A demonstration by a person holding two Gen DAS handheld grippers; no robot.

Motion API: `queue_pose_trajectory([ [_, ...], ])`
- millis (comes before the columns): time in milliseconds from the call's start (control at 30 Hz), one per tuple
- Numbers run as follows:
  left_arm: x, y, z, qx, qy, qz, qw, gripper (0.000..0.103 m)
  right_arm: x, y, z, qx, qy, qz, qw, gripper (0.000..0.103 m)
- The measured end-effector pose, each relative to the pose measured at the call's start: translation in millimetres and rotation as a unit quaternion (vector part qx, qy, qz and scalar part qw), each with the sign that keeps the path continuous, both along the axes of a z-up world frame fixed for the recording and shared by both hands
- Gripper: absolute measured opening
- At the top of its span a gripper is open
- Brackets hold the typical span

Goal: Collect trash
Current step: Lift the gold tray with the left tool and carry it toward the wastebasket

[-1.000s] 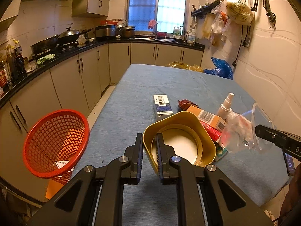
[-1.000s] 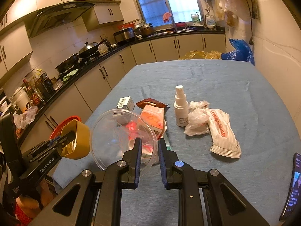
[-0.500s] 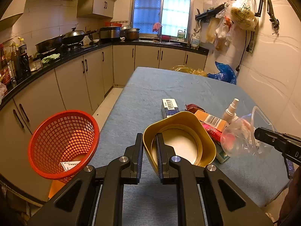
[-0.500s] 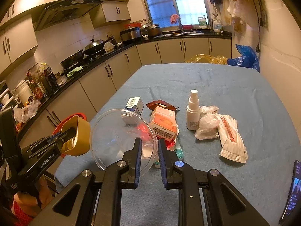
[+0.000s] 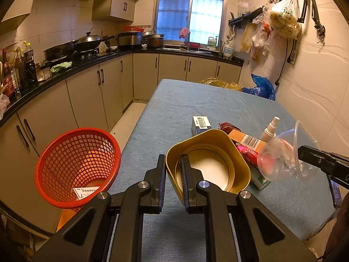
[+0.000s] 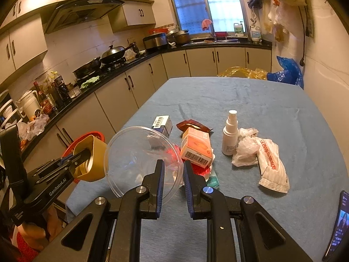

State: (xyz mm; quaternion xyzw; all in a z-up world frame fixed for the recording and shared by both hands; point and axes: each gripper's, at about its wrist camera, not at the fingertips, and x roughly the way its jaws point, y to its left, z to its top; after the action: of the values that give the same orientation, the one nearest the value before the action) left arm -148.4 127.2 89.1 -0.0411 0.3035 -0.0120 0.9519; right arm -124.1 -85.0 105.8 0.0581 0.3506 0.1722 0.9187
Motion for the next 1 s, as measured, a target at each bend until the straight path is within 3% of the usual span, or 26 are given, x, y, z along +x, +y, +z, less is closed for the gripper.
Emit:
queue_pose_trajectory([
  [1000,-4.2,34.1,2.1,-0.009,-0.005,0.039,0.9992,0.013,15.9,33.2,4.7,0.001,0.007,0.037,0.999,0.019],
])
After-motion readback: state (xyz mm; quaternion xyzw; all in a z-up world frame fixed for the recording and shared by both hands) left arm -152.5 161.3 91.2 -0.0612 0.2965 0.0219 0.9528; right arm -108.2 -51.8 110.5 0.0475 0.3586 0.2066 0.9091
